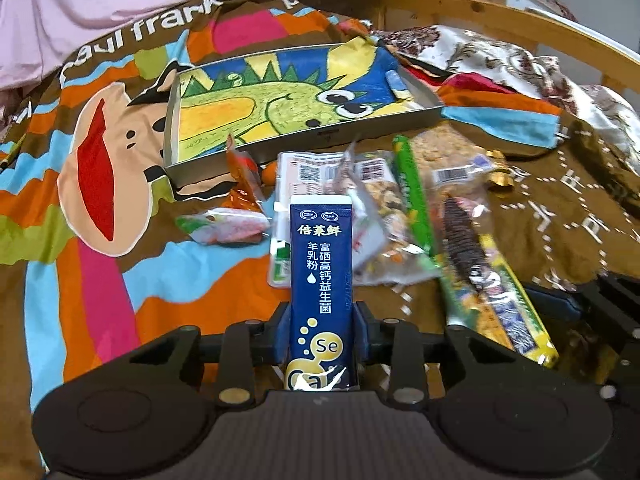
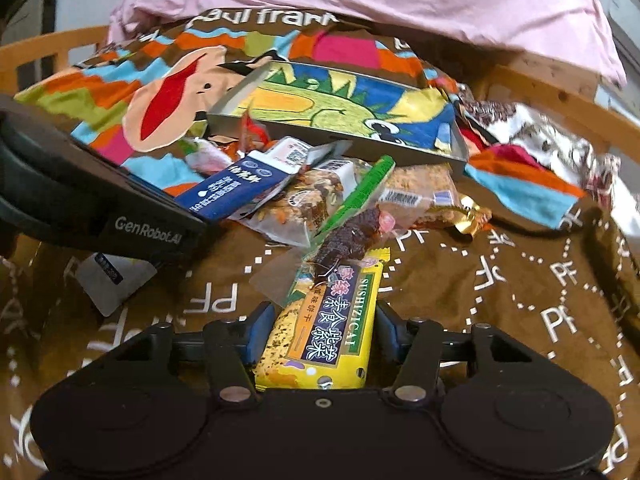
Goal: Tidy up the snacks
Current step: 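Close the left tool on the Se Ca stick while the right tool grips the yellow bar, then carry the Se Ca stick into the tin box while the right tool carries the yellow bar there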
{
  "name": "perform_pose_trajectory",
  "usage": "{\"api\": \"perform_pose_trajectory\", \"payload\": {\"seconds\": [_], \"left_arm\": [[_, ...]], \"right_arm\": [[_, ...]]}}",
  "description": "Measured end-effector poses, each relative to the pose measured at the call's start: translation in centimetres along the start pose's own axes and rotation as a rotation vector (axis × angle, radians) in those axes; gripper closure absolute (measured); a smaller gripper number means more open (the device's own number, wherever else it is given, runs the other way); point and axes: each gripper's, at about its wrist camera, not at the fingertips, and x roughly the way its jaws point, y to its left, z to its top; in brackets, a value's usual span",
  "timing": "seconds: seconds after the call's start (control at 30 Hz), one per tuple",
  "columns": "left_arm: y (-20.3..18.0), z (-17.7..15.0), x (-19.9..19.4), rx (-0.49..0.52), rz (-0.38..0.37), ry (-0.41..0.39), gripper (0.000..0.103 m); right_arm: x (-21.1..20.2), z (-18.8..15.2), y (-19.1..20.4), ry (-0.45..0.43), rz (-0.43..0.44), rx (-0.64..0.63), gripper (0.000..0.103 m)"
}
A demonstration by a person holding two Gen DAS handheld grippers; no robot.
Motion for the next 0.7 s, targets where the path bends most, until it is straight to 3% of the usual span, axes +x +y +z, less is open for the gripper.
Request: {"api": "perform_pose_trajectory", "payload": {"seconds": [0.23, 0.43, 0.7], "left_arm": [[-1.4, -0.7, -2.5, -0.004, -0.002, -0.028, 0.068], [-1.7, -0.5, -4.1, -0.017, -0.003, -0.071, 0.068], [-1.7, 0.2, -4.5, -0.054, -0.001, -0.121, 0.068]], "right_arm": [[-0.7, -0.3, 0.3, -0.035, -0.133, -0.166, 0.05], [-0.4, -0.1, -0.5, -0.052, -0.198, -0.205, 0.05], [-2.2, 1.2, -1.0, -0.185, -0.263, -0.337, 0.051]]}}
